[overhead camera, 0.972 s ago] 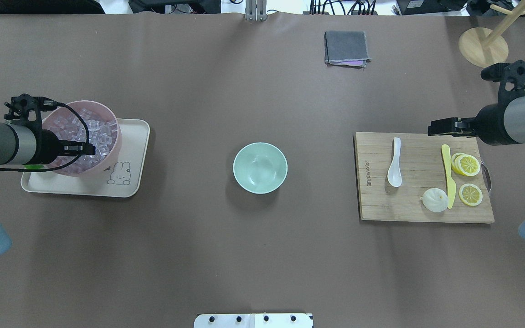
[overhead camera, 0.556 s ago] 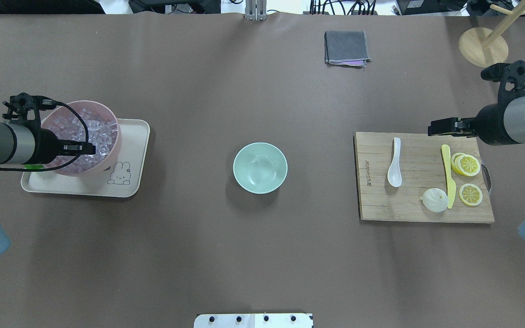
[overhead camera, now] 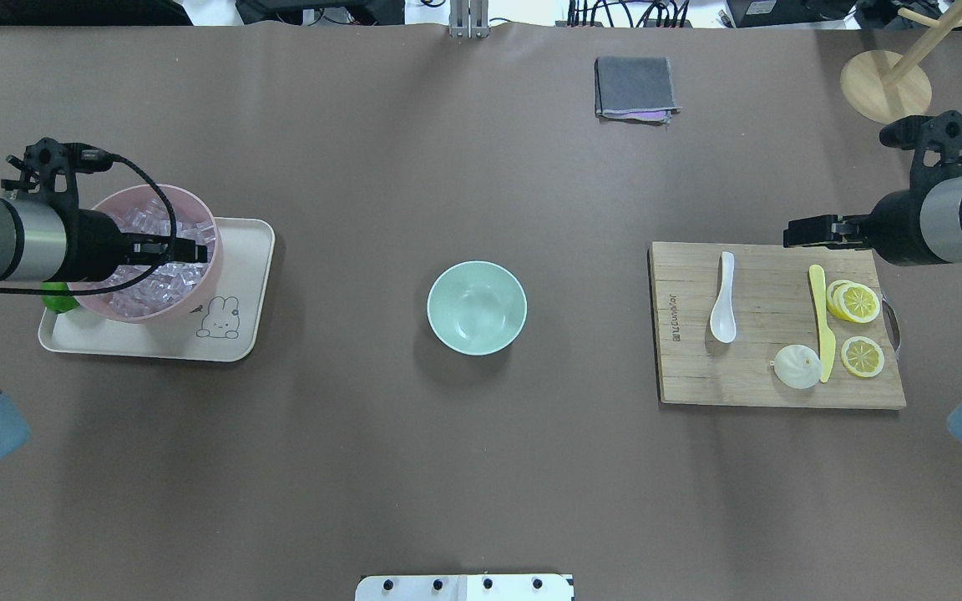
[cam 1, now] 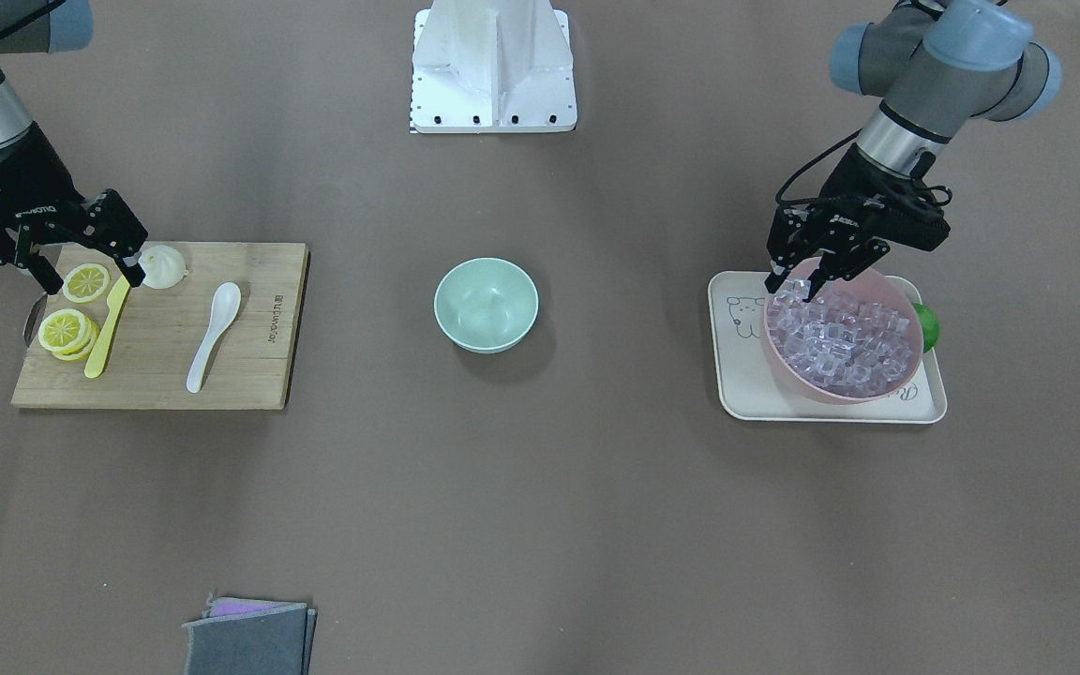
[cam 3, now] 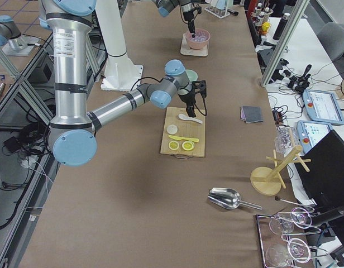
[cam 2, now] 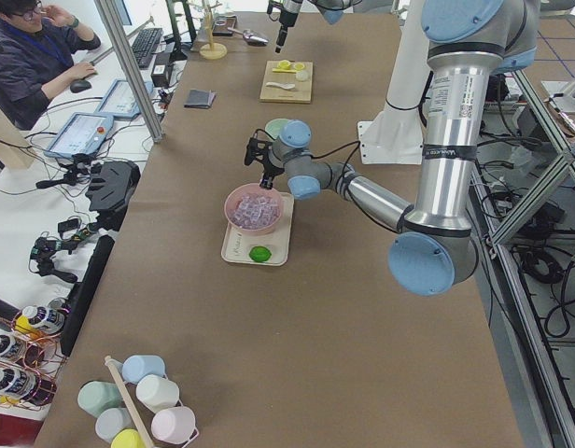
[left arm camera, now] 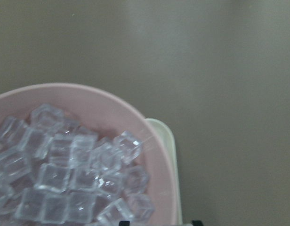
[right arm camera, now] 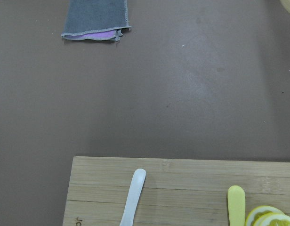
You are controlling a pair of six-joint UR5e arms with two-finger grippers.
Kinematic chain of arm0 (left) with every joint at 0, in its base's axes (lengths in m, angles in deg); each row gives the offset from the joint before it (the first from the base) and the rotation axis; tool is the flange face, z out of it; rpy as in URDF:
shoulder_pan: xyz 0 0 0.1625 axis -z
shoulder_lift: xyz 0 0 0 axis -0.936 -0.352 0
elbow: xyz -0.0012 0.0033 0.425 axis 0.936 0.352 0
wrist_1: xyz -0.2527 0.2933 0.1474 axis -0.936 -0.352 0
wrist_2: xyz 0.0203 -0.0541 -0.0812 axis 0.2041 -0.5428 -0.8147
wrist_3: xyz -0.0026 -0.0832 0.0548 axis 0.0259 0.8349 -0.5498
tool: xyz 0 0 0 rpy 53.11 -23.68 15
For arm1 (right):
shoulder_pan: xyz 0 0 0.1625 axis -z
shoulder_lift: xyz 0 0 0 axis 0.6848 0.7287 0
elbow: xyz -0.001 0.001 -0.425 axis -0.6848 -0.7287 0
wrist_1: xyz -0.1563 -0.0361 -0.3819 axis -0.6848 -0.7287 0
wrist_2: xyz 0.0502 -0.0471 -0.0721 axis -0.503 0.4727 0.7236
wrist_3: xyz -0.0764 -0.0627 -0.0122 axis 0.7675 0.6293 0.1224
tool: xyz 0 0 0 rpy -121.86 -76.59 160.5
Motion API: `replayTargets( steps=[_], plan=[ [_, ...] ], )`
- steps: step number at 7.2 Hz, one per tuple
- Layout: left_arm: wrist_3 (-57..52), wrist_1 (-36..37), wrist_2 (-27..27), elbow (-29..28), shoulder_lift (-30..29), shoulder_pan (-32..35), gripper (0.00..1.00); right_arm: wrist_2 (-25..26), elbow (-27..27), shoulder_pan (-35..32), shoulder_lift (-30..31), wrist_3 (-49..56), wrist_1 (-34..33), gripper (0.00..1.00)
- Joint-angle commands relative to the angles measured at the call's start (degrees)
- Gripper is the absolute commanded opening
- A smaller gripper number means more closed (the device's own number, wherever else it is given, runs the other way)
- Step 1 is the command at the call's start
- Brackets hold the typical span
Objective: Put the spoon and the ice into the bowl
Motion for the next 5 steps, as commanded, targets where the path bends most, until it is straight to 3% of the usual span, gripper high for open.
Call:
replayTargets(
  steps=[1, 2, 3, 5],
  plan=[
    [13.6, 0.3, 4.3, -3.6, -12.6, -0.6, 0.0, 0.0, 0.0, 0.1, -0.2, 0.0, 0.1, 1.0],
    [17.6, 0.3, 8.0, -8.1, -18.6, -3.7, 0.0, 0.1, -0.2, 0.3, -0.6, 0.0, 0.0, 1.0],
    [18.1, 0.5, 14.8, -9.8, -21.6, -8.7, 0.0, 0.1, -0.3, 0.4, -0.9, 0.0, 0.0, 1.0],
    [18.9, 0.4, 22.9, -13.7, -24.8, -15.5, 0.0, 0.0, -0.3, 0.6, -2.0, 0.0, 0.0, 1.0]
  ],
)
